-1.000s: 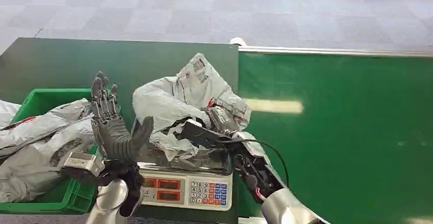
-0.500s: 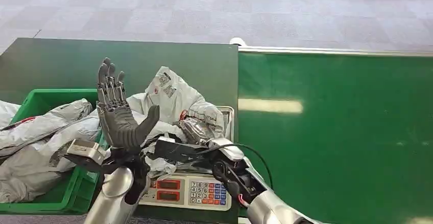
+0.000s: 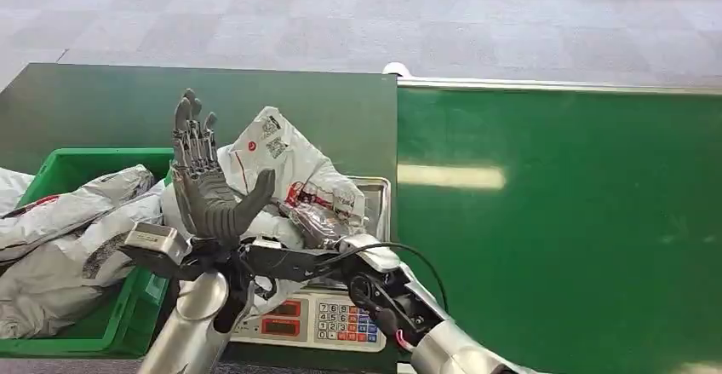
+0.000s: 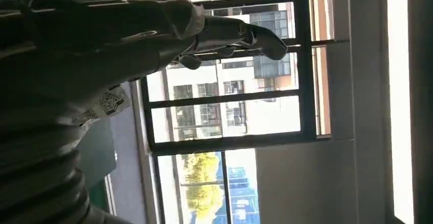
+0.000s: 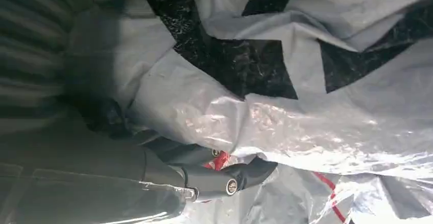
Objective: Moved the parcel from conveyor to table for the left to box.
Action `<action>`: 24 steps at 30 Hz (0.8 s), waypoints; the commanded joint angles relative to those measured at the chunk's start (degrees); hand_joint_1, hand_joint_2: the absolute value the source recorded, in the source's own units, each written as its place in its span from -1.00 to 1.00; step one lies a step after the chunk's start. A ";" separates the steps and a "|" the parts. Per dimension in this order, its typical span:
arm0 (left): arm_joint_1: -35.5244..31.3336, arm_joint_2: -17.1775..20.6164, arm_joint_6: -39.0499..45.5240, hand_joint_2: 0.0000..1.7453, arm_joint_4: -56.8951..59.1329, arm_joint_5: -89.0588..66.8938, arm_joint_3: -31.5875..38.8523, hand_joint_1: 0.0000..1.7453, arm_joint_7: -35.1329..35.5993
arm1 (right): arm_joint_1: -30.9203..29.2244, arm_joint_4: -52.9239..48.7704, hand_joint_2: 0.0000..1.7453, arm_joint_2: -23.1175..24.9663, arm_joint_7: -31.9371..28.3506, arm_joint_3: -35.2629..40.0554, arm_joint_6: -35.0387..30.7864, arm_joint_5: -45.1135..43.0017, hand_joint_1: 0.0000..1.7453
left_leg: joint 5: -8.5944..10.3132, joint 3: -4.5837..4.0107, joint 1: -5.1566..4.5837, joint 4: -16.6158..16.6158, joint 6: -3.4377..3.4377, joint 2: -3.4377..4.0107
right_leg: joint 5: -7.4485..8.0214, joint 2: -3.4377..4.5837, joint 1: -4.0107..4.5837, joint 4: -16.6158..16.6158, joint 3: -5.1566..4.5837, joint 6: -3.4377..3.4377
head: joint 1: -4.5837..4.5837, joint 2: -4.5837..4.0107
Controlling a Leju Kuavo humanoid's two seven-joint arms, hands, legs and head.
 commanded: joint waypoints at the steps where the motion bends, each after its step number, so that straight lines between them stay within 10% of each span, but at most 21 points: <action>1: 4.06 0.99 0.30 1.00 0.78 -2.20 2.27 -1.00 0.26 | 2.82 -12.80 1.00 -8.19 -0.13 -4.01 2.00 1.17 -1.00 | 0.11 -0.06 0.00 -0.11 0.12 -0.13 | 0.09 -0.17 0.03 -0.15 0.01 -0.11 | 0.00 0.00; 16: 12.07 0.96 -1.40 1.00 -6.87 -5.73 6.86 -1.00 2.10 | 12.49 -38.06 1.00 -15.49 -9.12 -19.88 -0.11 -8.88 -1.00 | 0.04 -0.22 -0.01 0.02 0.07 -0.22 | 0.01 -0.19 0.01 -0.01 -0.13 -0.07 | 0.02 0.00; 24: 18.91 0.68 -3.83 1.00 -9.52 -8.70 7.69 -1.00 1.79 | 27.95 -59.55 1.00 -17.90 -17.77 -32.68 -12.93 -12.79 -1.00 | 0.02 -0.21 0.00 -0.03 0.07 -0.37 | -0.03 -0.35 0.02 -0.09 -0.08 -0.07 | 0.00 0.00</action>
